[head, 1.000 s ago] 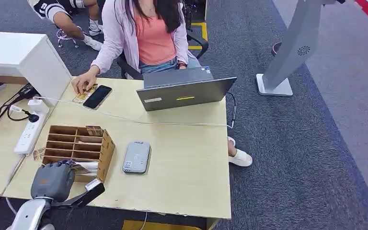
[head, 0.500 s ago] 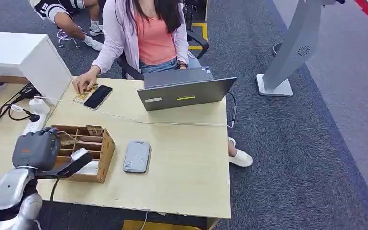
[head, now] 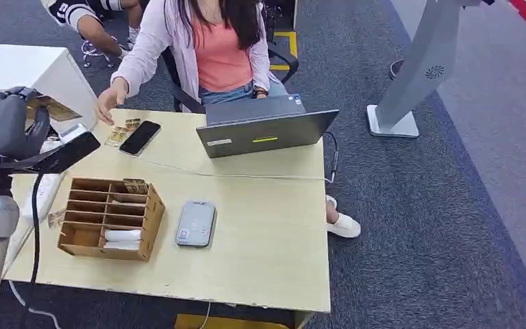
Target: Pass the card to the sensor for recognition and then transmit it.
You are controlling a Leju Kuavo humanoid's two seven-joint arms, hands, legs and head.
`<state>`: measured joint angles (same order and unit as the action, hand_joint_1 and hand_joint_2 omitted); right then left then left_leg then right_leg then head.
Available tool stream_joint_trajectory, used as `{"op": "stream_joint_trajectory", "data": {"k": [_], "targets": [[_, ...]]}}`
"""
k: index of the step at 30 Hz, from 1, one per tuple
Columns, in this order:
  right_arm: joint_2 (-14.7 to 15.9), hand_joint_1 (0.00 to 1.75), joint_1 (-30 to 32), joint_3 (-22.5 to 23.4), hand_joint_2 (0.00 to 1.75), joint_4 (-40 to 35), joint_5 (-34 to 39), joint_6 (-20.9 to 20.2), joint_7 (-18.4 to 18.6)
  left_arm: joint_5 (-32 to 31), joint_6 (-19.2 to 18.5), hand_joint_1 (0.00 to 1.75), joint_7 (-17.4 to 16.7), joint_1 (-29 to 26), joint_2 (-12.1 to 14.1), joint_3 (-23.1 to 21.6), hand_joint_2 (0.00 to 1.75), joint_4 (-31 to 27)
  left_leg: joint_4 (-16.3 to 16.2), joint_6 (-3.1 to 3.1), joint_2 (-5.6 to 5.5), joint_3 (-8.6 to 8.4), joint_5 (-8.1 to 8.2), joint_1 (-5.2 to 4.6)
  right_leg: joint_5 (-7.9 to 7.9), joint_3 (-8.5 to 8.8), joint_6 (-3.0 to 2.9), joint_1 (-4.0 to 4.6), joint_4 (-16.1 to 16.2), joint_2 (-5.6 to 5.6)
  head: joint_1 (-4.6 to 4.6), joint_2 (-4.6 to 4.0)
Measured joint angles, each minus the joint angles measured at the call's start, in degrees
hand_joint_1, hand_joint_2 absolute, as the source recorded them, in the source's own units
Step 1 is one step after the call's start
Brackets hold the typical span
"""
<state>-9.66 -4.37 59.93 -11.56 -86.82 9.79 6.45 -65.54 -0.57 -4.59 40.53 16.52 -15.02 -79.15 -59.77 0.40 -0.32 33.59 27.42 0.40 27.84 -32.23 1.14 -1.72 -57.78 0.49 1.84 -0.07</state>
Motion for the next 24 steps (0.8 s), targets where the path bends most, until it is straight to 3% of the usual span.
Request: {"op": "stream_joint_trajectory", "data": {"k": [3,8,11,17,18,19,24], "targets": [[0.0,0.00,-0.1,-1.1,0.00,0.0,-0.2,-0.7,-0.3,-2.3,0.2,1.75,-2.8,8.0,-0.8,-0.8,1.75,7.2,0.0,-0.02,-0.01,0.01,-0.06,0.00,-0.08,-0.02,-0.03,0.00,0.0,0.00,0.02,0.00],[0.0,0.00,-0.4,-2.6,0.00,0.0,-0.3,-1.6,-0.5,-5.0,0.8,1.75,-4.4,18.8,-2.8,-1.6,1.75,22.8,0.0,-0.04,0.07,0.01,-0.12,0.00,-0.16,-0.05,-0.06,0.00,0.0,0.07,-0.02,0.00],[0.0,0.00,-0.4,-3.2,0.00,0.0,-0.3,-1.8,-0.5,-5.5,1.0,1.75,-4.7,22.3,-3.9,-2.0,1.75,29.2,0.0,-0.04,0.08,0.02,-0.12,-0.01,-0.16,-0.04,-0.06,0.00,0.0,0.09,0.02,0.00],[0.0,0.00,-0.4,-3.7,0.00,0.0,-0.3,-2.2,0.1,-6.2,1.8,1.75,-5.1,25.6,-5.1,-2.2,1.75,36.2,0.0,-0.04,0.08,0.05,-0.12,-0.01,-0.16,-0.06,-0.06,0.00,0.0,0.11,0.07,0.00],[0.0,0.00,-0.4,-3.7,0.00,0.0,-0.3,-2.2,0.3,-6.3,1.9,0.44,-5.1,26.0,-5.3,-2.2,1.75,37.1,0.0,-0.04,0.08,0.05,-0.12,-0.01,-0.16,-0.06,-0.06,0.00,0.0,0.11,0.04,0.00],[0.0,0.00,-0.4,-3.7,0.00,0.0,-0.3,-2.2,0.4,-6.3,2.0,0.00,-5.0,26.1,-5.4,-2.2,1.75,37.8,0.0,-0.04,0.08,0.05,-0.12,-0.01,-0.16,-0.06,-0.06,0.00,0.0,0.11,0.04,0.00],[0.0,0.00,-0.4,-3.7,0.00,0.0,-0.3,-1.9,0.5,-6.5,5.0,0.00,-5.1,26.1,-6.0,-2.2,1.75,39.5,0.0,-0.04,0.08,0.06,-0.12,-0.01,-0.16,-0.06,-0.06,0.00,0.0,0.12,0.04,0.00]]}}
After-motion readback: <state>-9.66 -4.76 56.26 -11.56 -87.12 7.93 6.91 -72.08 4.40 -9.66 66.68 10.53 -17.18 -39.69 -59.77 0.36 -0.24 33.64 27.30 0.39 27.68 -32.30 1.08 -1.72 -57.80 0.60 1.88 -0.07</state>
